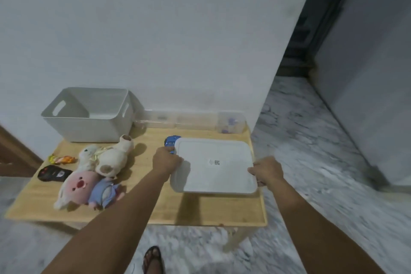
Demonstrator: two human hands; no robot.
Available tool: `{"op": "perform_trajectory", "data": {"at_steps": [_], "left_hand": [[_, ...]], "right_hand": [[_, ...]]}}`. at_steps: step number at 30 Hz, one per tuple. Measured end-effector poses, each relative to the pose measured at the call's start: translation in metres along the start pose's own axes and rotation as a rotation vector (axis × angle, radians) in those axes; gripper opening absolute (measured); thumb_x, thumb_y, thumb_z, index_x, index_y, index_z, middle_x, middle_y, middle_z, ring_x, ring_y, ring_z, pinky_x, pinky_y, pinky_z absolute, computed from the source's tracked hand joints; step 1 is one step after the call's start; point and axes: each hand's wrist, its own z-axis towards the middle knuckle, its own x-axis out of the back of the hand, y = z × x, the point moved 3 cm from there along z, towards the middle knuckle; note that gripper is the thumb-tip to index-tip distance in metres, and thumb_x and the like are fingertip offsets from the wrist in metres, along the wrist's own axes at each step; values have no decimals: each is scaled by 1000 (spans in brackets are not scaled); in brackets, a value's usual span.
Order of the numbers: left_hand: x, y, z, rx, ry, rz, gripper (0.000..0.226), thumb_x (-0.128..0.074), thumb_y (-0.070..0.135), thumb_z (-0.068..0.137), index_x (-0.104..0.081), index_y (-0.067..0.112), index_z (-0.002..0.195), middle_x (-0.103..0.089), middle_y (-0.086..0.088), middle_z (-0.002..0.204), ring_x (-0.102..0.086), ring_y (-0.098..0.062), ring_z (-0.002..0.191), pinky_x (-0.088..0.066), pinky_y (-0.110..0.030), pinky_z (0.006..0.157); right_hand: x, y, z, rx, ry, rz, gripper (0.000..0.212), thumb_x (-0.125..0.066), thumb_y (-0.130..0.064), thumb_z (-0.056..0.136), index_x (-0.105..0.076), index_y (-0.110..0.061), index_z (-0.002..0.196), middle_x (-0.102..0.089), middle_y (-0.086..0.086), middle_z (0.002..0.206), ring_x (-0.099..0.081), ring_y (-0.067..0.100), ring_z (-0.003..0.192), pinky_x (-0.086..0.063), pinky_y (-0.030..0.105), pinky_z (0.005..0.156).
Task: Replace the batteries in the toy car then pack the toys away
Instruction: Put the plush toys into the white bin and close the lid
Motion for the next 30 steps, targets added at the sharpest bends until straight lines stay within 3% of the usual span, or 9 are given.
{"op": "perform_trajectory", "data": {"at_steps": [2,4,7,12,16,20,24,27,30], "left_hand": [[-18,-10,-10,3,-14,96,8,-56,6,69,-61,11,67,-59,-8,72,-55,-27,72,-40,-29,58],[-33,-20,-18,46,-37,154,19,-54,4,76,-49,9,59,-48,-4,63,-48,-25,66,-31,-27,50],[-49,-33,-29,91,-78,175,6,-61,5,80,-61,3,75,-57,-9,76,-59,-30,82,-38,-28,59],[-63,-55,-39,182,-156,112,28,-66,7,76,-62,-7,100,-62,-18,98,-61,-33,96,-45,-33,66],[-68,-60,-47,211,-211,79,32,-68,6,77,-59,-7,105,-60,-19,101,-59,-32,94,-46,-34,68],[-71,-65,-53,217,-256,76,52,-69,9,81,-49,-8,126,-55,-19,120,-54,-30,102,-44,-33,74],[-67,-63,-54,196,-249,42,75,-68,10,84,-31,-2,147,-39,-18,148,-45,-34,128,-42,-36,93],[-58,-57,-55,149,-210,40,72,-68,9,85,-33,-1,147,-38,-16,151,-43,-33,132,-41,-39,101],[-42,-53,-52,126,-177,77,59,-67,9,84,-47,-1,138,-49,-15,141,-49,-32,126,-44,-37,97]], "right_hand": [[-3,26,1,-28,-16,-21,21,-73,-24,58,-70,-10,74,-72,6,73,-70,25,67,-62,39,63],[-7,47,0,-53,-33,-40,17,-72,-20,60,-70,-8,72,-71,7,73,-70,25,67,-62,39,62],[-15,70,-3,-90,-40,-72,21,-67,-18,62,-69,-6,79,-70,8,75,-69,25,68,-61,34,61],[-26,88,-9,-107,-42,-155,30,-56,-16,71,-66,-3,96,-68,10,90,-67,27,81,-45,22,55],[-29,88,-16,-120,-49,-163,25,-54,-11,79,-60,-2,102,-66,7,83,-64,17,61,-40,19,45],[-32,88,-19,-111,-23,-185,29,-56,-13,78,-64,-3,104,-68,12,103,-66,28,93,-43,23,64],[-32,85,-23,-78,-21,-199,25,-55,-12,78,-64,-3,100,-68,13,101,-66,30,91,-48,27,67],[-32,78,-24,-52,-4,-175,16,-55,-9,77,-60,-5,92,-66,12,96,-64,30,86,-51,30,66],[-35,59,-23,9,-21,-189,9,-55,-9,77,-58,-6,85,-64,11,93,-64,29,85,-49,29,64]]}}
